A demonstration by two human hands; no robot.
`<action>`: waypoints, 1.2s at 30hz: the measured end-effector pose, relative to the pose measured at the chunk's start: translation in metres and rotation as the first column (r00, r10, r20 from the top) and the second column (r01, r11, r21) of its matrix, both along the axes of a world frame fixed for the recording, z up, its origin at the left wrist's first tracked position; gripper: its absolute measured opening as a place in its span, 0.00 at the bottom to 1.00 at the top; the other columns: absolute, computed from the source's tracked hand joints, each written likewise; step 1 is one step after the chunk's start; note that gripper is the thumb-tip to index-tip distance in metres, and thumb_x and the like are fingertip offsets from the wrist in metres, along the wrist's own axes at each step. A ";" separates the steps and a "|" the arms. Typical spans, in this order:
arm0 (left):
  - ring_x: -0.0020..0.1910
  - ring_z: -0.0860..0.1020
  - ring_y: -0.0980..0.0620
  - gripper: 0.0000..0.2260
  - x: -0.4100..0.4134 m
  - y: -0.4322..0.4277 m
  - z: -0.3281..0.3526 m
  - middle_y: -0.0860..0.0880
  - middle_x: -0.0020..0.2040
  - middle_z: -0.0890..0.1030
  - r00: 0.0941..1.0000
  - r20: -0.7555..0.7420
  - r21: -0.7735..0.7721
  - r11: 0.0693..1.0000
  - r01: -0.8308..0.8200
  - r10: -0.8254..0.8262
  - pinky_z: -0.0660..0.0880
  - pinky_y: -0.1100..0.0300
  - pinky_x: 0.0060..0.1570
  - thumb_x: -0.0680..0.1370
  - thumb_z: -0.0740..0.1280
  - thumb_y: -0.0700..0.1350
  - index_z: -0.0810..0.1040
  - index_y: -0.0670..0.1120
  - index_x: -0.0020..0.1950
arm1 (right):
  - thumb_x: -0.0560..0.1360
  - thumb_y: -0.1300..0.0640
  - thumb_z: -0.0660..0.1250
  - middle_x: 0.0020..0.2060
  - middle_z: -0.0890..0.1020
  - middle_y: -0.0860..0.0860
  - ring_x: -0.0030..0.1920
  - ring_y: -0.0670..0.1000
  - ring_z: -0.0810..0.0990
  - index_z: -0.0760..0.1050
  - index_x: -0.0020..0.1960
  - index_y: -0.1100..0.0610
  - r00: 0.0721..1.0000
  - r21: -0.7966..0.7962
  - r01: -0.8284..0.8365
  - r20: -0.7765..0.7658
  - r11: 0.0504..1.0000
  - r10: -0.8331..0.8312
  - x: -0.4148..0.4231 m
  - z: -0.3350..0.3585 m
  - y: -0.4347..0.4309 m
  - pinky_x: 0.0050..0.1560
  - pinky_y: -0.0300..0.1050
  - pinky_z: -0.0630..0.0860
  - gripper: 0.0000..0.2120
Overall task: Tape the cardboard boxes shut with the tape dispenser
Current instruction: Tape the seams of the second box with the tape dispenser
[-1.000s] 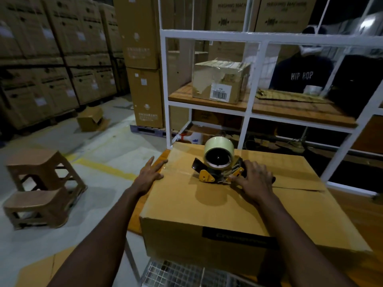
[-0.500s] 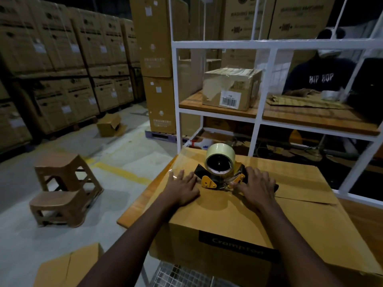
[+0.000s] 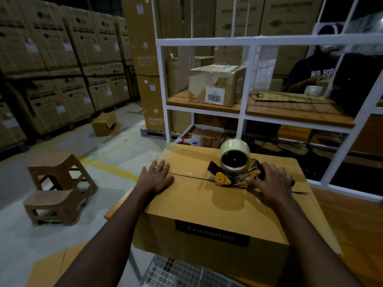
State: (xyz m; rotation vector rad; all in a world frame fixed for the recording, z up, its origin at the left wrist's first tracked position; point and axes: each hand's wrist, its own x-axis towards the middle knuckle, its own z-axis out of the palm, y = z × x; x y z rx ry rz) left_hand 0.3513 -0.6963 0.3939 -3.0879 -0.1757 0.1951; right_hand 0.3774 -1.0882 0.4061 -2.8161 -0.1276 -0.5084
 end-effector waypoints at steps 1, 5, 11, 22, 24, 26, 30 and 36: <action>0.80 0.42 0.46 0.32 0.001 0.000 -0.001 0.50 0.81 0.41 1.000 -0.002 0.006 1.000 -0.001 0.001 0.46 0.38 0.75 0.81 0.44 0.65 0.43 0.53 0.81 | 0.69 0.29 0.64 0.56 0.75 0.52 0.56 0.57 0.69 0.68 0.65 0.49 1.000 -0.003 0.013 0.006 1.000 -0.013 -0.002 0.000 -0.015 0.53 0.53 0.62 0.33; 0.80 0.41 0.46 0.32 0.003 0.001 -0.005 0.50 0.81 0.40 1.000 -0.009 0.036 0.999 -0.016 0.016 0.47 0.36 0.74 0.81 0.45 0.65 0.42 0.53 0.81 | 0.69 0.30 0.66 0.57 0.75 0.53 0.57 0.58 0.69 0.69 0.66 0.51 0.999 0.025 0.042 0.004 0.999 -0.043 -0.006 0.004 -0.068 0.53 0.53 0.62 0.34; 0.80 0.41 0.47 0.31 0.005 -0.003 -0.003 0.51 0.81 0.40 0.998 -0.033 0.044 0.998 -0.044 0.046 0.46 0.36 0.74 0.81 0.45 0.65 0.41 0.54 0.81 | 0.67 0.31 0.67 0.57 0.77 0.56 0.56 0.60 0.71 0.70 0.68 0.54 0.996 0.028 0.089 -0.018 0.996 -0.089 -0.014 0.003 -0.125 0.54 0.54 0.65 0.38; 0.79 0.42 0.42 0.35 -0.003 -0.150 0.002 0.49 0.81 0.41 0.977 -0.145 -0.109 0.984 0.143 -0.158 0.42 0.36 0.74 0.80 0.47 0.66 0.42 0.49 0.81 | 0.68 0.31 0.68 0.58 0.76 0.55 0.57 0.60 0.69 0.68 0.69 0.51 0.993 0.055 0.074 -0.096 0.996 -0.068 -0.014 -0.006 -0.134 0.54 0.52 0.66 0.37; 0.79 0.41 0.42 0.34 -0.008 -0.199 0.003 0.50 0.81 0.41 0.958 -0.138 -0.145 0.962 0.231 -0.251 0.42 0.37 0.75 0.80 0.48 0.65 0.43 0.49 0.81 | 0.68 0.32 0.68 0.59 0.75 0.55 0.58 0.60 0.69 0.67 0.70 0.51 0.992 0.052 0.070 -0.106 0.996 -0.065 -0.014 -0.005 -0.133 0.55 0.53 0.66 0.38; 0.79 0.40 0.42 0.34 -0.011 -0.230 0.002 0.50 0.81 0.41 0.950 -0.132 -0.164 0.952 0.260 -0.282 0.42 0.37 0.75 0.81 0.49 0.63 0.44 0.49 0.81 | 0.68 0.31 0.68 0.60 0.75 0.55 0.58 0.60 0.68 0.67 0.70 0.51 0.991 0.042 0.070 -0.115 0.997 -0.065 -0.015 -0.003 -0.133 0.56 0.53 0.65 0.38; 0.79 0.41 0.43 0.33 -0.012 -0.220 -0.001 0.51 0.81 0.41 0.947 -0.118 -0.140 0.949 0.282 -0.299 0.42 0.37 0.75 0.81 0.48 0.63 0.44 0.52 0.81 | 0.68 0.32 0.68 0.60 0.75 0.55 0.59 0.60 0.69 0.67 0.70 0.51 0.992 0.000 0.087 -0.089 0.996 -0.087 -0.017 -0.001 -0.131 0.55 0.52 0.63 0.38; 0.80 0.43 0.42 0.33 -0.002 -0.083 -0.004 0.48 0.81 0.41 0.994 -0.039 -0.047 0.993 -0.108 0.106 0.42 0.39 0.75 0.79 0.46 0.67 0.44 0.55 0.81 | 0.67 0.32 0.69 0.61 0.76 0.56 0.61 0.62 0.69 0.68 0.69 0.53 0.988 0.066 0.107 -0.118 0.992 -0.099 -0.013 -0.009 -0.136 0.56 0.54 0.64 0.38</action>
